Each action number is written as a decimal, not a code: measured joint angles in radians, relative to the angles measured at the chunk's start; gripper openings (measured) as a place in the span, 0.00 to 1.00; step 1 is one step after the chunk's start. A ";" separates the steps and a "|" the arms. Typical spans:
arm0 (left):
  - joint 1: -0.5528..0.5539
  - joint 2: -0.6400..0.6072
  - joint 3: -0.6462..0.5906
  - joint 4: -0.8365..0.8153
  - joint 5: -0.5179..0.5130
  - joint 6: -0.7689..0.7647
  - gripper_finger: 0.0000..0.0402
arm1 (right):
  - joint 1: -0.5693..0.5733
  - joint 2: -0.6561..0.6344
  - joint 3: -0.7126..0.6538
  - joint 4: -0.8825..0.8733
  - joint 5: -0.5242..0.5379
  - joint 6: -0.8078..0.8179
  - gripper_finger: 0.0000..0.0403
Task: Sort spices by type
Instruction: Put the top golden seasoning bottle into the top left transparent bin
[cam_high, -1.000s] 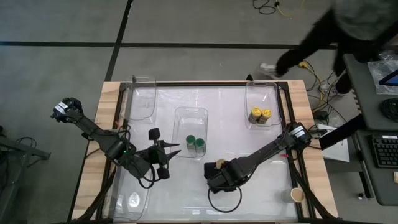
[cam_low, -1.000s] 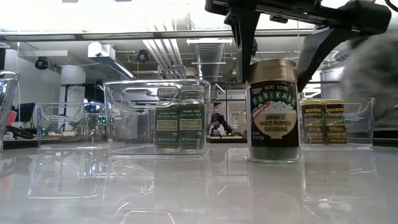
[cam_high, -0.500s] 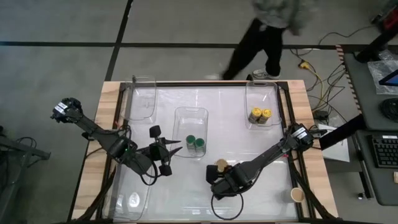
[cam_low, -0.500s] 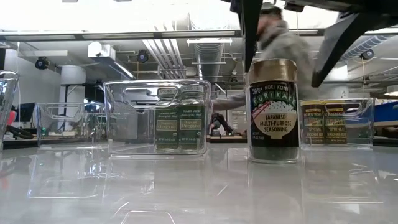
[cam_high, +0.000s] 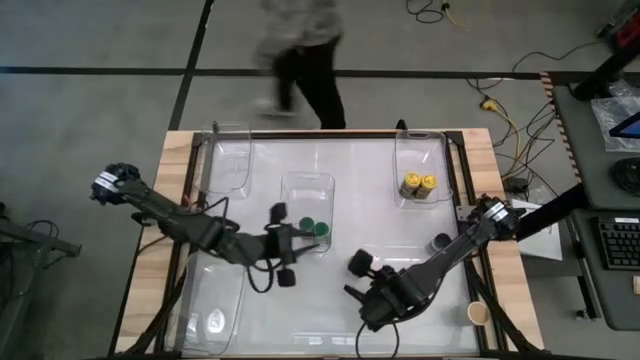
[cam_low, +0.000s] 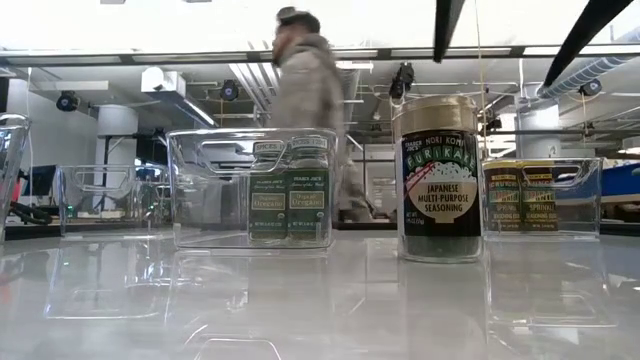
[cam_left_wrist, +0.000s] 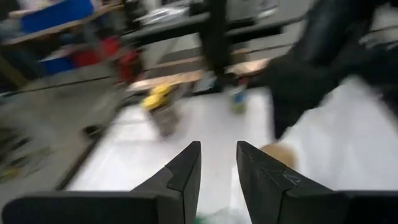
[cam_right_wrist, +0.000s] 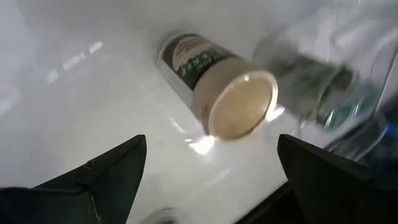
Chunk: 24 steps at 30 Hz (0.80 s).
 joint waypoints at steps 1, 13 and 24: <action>0.014 0.020 0.018 0.023 0.037 0.002 0.22 | 0.003 -0.010 0.000 -0.014 -0.001 0.062 0.88; 0.138 0.308 0.307 -0.114 0.400 0.013 0.45 | 0.045 -0.232 -0.015 -0.146 0.011 0.826 0.87; 0.166 0.509 0.504 -0.237 0.392 0.029 0.74 | 0.127 -0.405 -0.159 -0.147 0.057 1.170 0.87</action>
